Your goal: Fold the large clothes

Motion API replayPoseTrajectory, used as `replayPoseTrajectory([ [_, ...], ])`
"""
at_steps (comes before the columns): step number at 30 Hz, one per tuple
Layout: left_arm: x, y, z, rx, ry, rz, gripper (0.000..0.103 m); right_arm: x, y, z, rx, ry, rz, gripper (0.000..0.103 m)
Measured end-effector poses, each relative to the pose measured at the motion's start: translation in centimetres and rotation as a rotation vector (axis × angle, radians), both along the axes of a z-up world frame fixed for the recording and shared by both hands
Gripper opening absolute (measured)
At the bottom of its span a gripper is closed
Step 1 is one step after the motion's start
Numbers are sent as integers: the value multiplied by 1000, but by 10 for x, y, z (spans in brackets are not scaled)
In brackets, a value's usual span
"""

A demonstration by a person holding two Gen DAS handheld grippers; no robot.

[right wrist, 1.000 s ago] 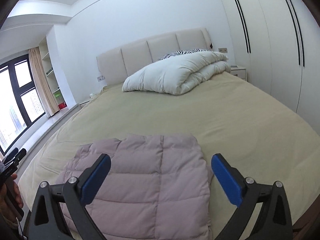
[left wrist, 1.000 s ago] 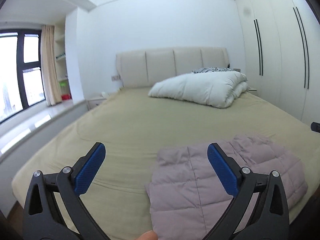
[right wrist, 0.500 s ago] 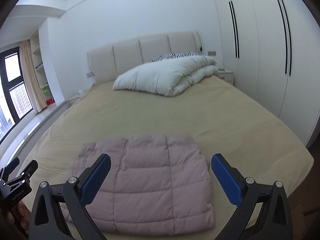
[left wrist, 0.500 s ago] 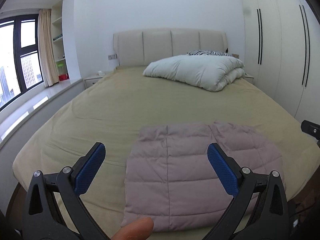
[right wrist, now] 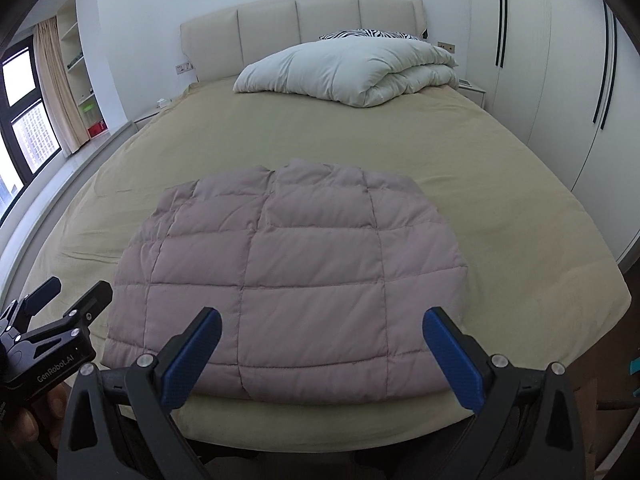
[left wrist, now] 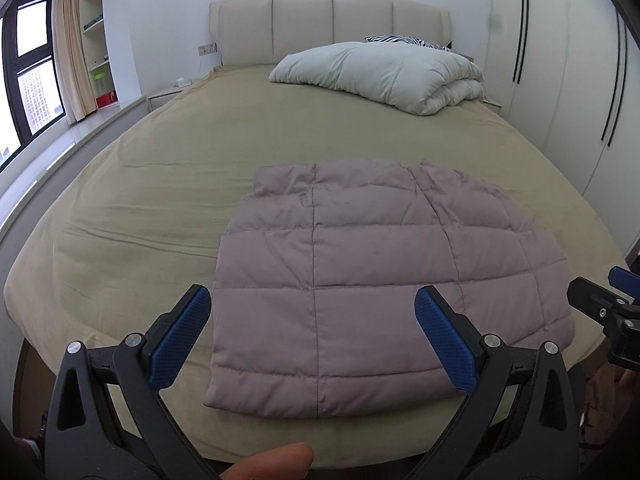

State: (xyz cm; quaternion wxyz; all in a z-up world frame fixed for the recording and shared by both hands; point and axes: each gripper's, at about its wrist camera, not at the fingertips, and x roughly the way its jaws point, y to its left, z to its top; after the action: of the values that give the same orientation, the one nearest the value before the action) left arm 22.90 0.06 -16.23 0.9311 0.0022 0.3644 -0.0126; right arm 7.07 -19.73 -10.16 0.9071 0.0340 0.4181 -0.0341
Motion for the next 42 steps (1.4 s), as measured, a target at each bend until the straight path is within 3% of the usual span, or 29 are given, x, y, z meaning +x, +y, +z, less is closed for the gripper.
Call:
replayPoseTrajectory([
  [42, -1, 11, -10, -12, 37, -4, 103, 4, -1, -9, -11, 27, -7, 103],
])
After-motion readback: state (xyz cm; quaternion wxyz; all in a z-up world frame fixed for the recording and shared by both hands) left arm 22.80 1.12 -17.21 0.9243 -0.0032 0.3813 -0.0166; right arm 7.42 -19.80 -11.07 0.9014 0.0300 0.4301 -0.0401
